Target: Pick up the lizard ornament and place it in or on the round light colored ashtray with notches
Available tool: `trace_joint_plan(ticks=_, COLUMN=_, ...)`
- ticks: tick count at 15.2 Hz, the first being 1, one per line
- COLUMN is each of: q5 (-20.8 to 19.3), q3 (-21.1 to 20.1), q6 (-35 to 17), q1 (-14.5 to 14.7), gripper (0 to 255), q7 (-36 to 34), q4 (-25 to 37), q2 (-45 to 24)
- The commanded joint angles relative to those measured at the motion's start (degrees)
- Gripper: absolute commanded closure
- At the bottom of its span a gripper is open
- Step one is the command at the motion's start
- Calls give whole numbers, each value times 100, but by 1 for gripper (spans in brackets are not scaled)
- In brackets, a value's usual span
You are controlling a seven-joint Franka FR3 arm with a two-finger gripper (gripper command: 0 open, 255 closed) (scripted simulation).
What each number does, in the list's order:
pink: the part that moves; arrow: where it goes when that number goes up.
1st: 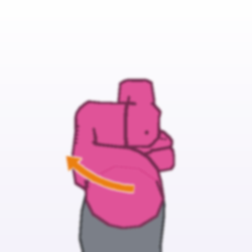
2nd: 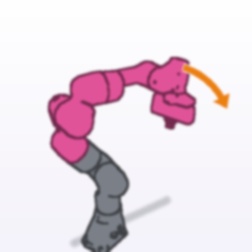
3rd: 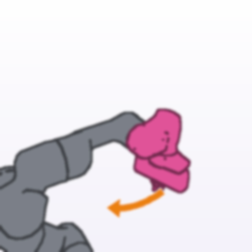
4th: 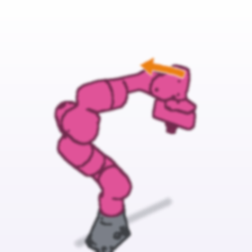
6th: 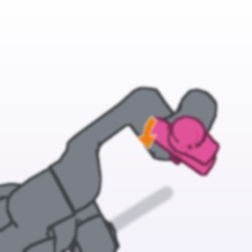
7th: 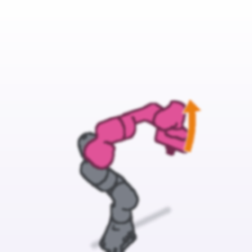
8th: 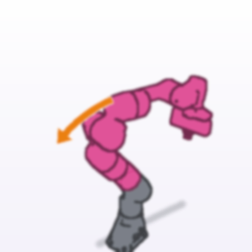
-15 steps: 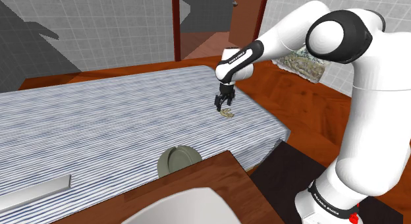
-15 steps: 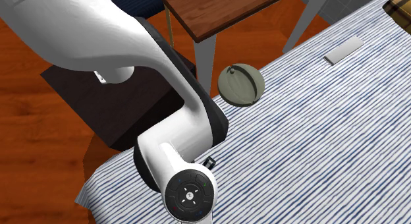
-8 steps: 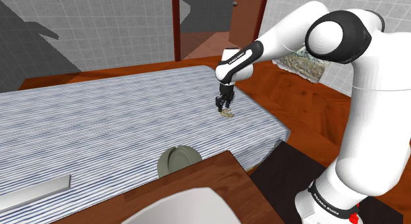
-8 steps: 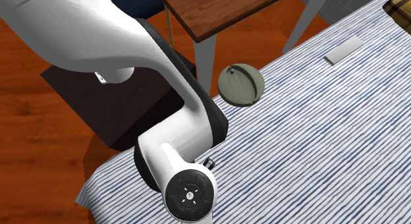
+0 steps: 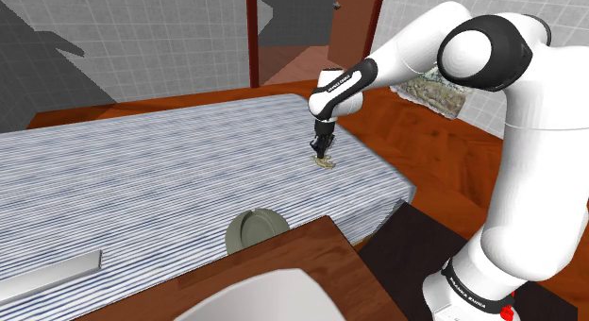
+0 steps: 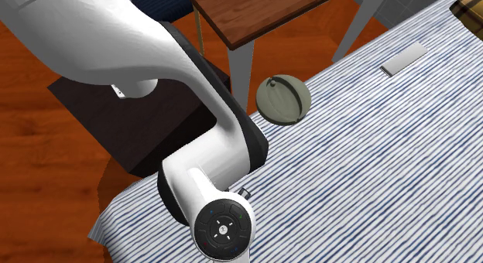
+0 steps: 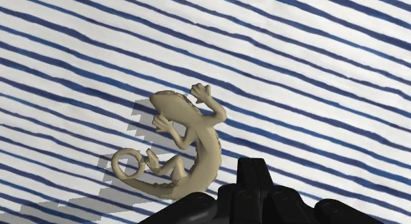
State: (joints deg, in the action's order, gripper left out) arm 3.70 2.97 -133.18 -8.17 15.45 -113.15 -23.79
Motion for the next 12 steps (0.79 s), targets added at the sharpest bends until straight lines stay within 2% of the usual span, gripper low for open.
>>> trace_joint_plan(ticks=1, q5=0, q3=0, q6=0, q1=0, gripper=255, q7=0, q4=0, q2=0)
trace_joint_plan(ticks=2, q5=0, q3=0, q6=0, q1=0, gripper=0, q7=0, q4=0, q2=0)
trace_joint_plan(ticks=6, q5=417, q3=255, q6=-466, q1=-178, gripper=0, q7=-824, q4=86, q2=-353)
trace_joint_plan(ticks=12, q5=484, q3=209, q6=-807, q1=-194, gripper=0, q7=-780, q4=85, q2=-693)
